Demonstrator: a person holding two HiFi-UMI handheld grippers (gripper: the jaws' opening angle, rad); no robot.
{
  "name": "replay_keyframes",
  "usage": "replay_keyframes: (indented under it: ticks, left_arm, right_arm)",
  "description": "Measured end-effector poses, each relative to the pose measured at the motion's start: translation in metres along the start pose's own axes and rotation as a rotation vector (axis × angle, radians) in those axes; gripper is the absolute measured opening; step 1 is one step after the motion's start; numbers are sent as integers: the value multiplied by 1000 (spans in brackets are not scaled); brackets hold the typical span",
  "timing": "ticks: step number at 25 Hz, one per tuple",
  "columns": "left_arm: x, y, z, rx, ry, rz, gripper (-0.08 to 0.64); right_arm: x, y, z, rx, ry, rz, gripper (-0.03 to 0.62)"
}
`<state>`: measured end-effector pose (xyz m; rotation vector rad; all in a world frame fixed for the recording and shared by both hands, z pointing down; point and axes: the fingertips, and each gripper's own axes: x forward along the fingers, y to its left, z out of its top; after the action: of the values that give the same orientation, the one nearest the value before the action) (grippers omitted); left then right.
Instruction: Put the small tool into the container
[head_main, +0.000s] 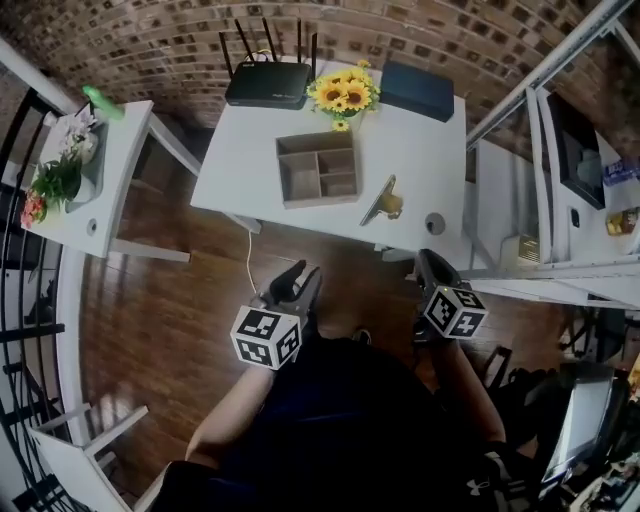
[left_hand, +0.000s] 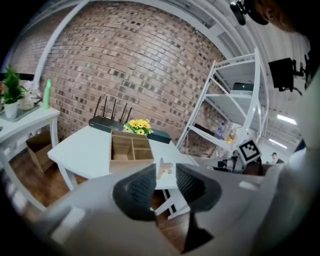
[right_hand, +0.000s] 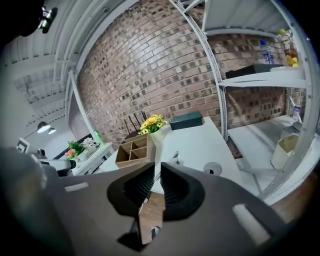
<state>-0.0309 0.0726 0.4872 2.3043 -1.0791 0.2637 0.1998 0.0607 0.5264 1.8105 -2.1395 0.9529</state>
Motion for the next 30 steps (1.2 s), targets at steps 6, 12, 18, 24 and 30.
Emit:
replay_keyframes:
  ticks: [6,12,18,24,30]
  left_arm:
    - [11,46,28,12,-4,-99,24]
    - [19,81,35,-6,30,-98,3]
    - [39,79,48,-33,-3,-60,3]
    - [45,62,72,-34,-60,5,5]
    - [44,62,73,-40,-72,77,5]
  right_arm:
    - [38,6,11,54,21,-78,90]
    - [74,-11,0,158,80,-71,100]
    - [113,-37,-18,249,160,-19,120]
    - [146,-59,-36,397,238,29,132]
    - [173,-70,-47,474,293,57,142]
